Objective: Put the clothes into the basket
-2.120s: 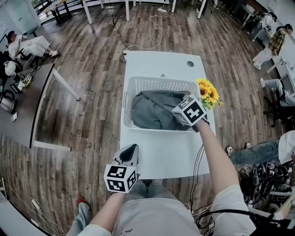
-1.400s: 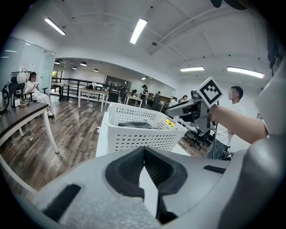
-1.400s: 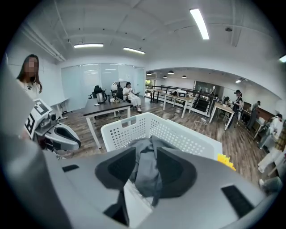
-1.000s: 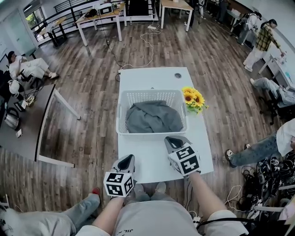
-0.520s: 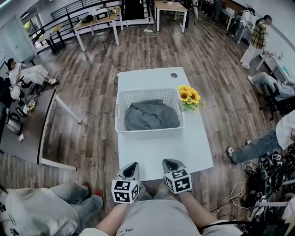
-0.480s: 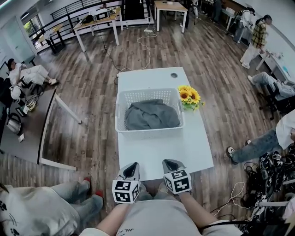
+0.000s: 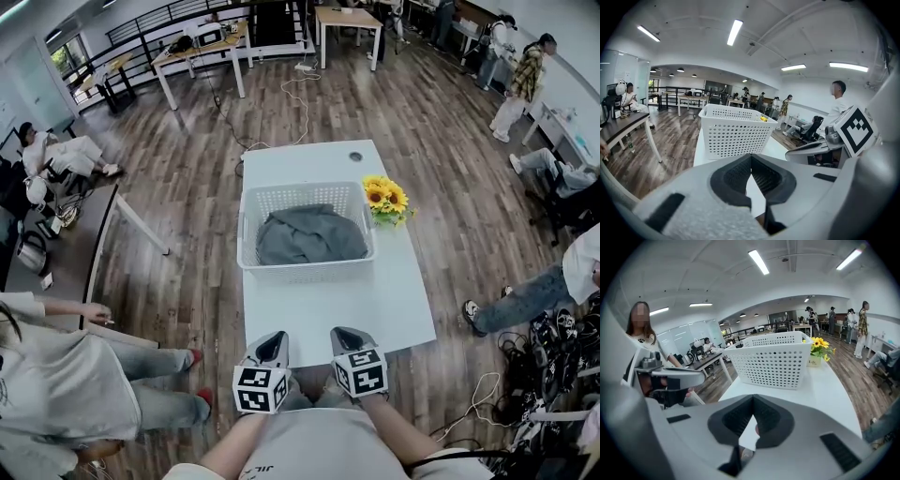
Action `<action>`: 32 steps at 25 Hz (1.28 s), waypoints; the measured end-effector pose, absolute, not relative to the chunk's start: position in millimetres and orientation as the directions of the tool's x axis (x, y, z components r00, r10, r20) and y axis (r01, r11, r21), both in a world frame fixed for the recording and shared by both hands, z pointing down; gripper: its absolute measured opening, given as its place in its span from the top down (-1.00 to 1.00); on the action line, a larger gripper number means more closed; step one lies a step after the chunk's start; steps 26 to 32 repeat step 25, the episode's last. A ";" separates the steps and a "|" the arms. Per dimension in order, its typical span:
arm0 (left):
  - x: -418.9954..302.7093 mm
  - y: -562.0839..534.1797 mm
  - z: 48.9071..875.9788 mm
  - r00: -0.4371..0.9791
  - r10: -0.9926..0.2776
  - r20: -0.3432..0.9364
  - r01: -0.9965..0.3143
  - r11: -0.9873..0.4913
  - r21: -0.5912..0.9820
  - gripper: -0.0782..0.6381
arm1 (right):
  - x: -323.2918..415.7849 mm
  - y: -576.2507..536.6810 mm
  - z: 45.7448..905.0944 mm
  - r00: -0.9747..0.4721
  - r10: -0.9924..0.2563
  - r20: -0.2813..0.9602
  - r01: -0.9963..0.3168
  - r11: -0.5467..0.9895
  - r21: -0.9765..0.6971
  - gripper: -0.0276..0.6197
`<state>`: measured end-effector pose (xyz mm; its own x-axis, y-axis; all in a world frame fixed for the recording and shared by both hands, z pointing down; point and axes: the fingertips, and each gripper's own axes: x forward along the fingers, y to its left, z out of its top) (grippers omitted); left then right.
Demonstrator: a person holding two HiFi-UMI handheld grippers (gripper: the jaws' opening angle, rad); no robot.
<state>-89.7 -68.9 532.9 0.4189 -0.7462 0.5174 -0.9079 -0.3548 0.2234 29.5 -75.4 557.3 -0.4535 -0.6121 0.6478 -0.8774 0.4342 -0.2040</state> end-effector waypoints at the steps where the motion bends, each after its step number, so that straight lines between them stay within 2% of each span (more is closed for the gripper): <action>1: -89.9 -69.1 533.0 0.419 -0.746 0.517 -0.908 -0.354 0.225 0.75 | 29.1 -75.1 557.5 -0.453 -0.611 0.649 -0.877 0.436 -0.202 0.88; 32: -89.7 -68.3 533.8 0.425 -0.739 0.522 -0.905 -0.357 0.231 0.75 | 25.3 -74.3 559.9 -0.460 -0.599 0.656 -0.869 0.456 -0.194 0.88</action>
